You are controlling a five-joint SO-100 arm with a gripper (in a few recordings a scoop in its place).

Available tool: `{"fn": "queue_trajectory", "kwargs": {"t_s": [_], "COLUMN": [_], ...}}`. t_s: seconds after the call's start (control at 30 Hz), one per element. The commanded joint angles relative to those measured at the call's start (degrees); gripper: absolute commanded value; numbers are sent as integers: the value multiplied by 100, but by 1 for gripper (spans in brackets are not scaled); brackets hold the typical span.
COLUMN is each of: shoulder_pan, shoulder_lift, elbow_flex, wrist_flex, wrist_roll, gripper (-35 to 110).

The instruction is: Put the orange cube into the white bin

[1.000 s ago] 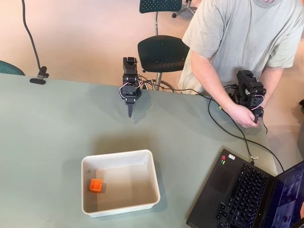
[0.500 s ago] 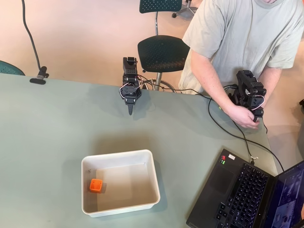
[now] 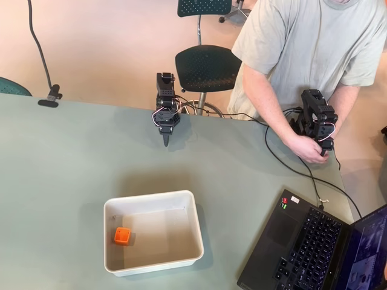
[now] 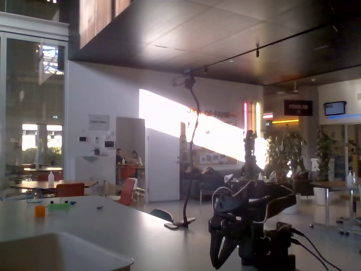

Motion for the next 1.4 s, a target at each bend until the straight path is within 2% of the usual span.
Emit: {"fn": "queue_trajectory", "kwargs": {"t_s": [0.0, 1.37], "shoulder_pan": [53, -26], "shoulder_lift": [18, 18], "elbow_flex": [-18, 255], "wrist_flex": [-53, -70], "wrist_roll": [-35, 26], "gripper": [0, 1]}}
